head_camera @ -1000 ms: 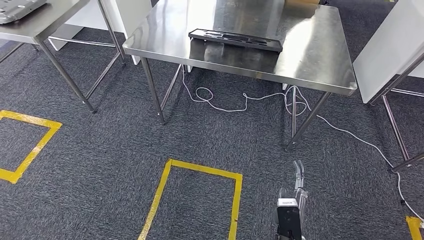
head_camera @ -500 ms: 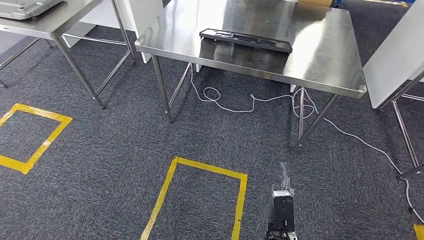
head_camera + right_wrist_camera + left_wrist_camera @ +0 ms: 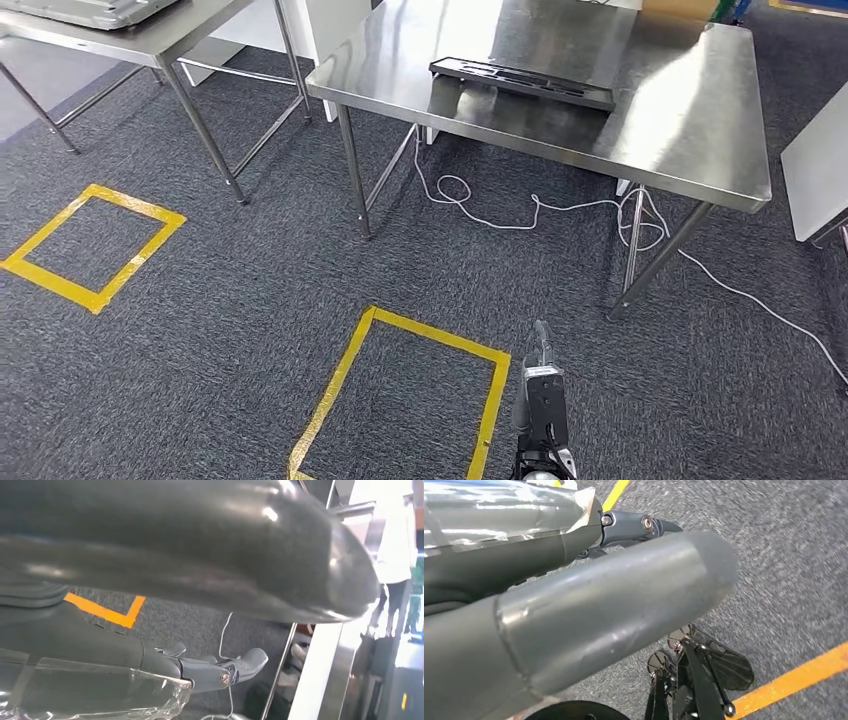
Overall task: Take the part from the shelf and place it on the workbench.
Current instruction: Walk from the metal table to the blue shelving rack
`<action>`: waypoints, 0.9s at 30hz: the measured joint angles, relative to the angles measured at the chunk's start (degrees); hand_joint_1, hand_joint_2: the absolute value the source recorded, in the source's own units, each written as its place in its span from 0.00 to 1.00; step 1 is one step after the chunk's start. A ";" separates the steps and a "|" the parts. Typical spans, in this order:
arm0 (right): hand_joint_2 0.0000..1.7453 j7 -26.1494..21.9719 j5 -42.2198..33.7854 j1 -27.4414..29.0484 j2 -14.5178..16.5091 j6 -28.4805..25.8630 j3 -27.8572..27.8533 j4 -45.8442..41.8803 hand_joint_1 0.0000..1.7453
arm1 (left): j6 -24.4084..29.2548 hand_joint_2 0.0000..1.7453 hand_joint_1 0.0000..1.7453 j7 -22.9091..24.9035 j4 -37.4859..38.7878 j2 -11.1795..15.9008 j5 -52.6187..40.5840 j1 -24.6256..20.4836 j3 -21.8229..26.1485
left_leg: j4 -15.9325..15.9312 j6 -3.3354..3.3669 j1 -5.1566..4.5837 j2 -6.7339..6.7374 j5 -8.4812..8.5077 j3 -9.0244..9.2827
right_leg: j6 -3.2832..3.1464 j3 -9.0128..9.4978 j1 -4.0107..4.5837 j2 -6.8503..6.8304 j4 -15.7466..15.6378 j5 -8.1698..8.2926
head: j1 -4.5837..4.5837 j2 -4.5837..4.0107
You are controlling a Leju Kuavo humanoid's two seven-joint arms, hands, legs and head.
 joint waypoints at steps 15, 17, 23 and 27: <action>0.00 0.13 0.52 0.00 -0.44 -0.08 -0.24 2.29 0.00 | 0.96 0.00 0.00 0.84 0.00 -0.56 -0.88 -0.43 -0.02 | -10.14 2.88 -0.45 -3.87 3.80 3.93 | 2.47 -6.25 -0.69 3.56 12.08 -4.49 | 0.60 0.00; 0.00 0.01 0.56 -0.07 -0.45 -0.12 -0.26 2.62 0.00 | 1.10 0.00 0.00 0.98 0.00 -0.61 -0.92 -0.45 -0.02 | -10.01 2.40 -0.53 -5.04 3.95 3.85 | 3.08 -2.87 -1.13 5.20 4.42 -1.47 | 0.66 0.00; 0.00 -0.67 0.66 -0.21 0.11 -0.41 -0.34 3.96 0.00 | 2.50 0.00 0.00 1.96 0.00 -0.61 -0.36 -0.30 0.03 | -8.12 0.57 -0.05 -5.07 3.10 2.22 | 0.83 -1.48 -1.05 4.29 1.02 0.62 | 0.43 0.00; 0.00 -0.73 1.04 -0.14 0.60 -1.06 -0.39 5.09 0.00 | 3.17 0.00 0.00 2.77 0.00 -0.73 -0.21 -0.37 0.03 | 4.78 -0.25 0.18 -1.19 -3.78 -3.44 | -0.06 -1.80 -0.52 1.79 0.97 0.81 | 0.03 0.00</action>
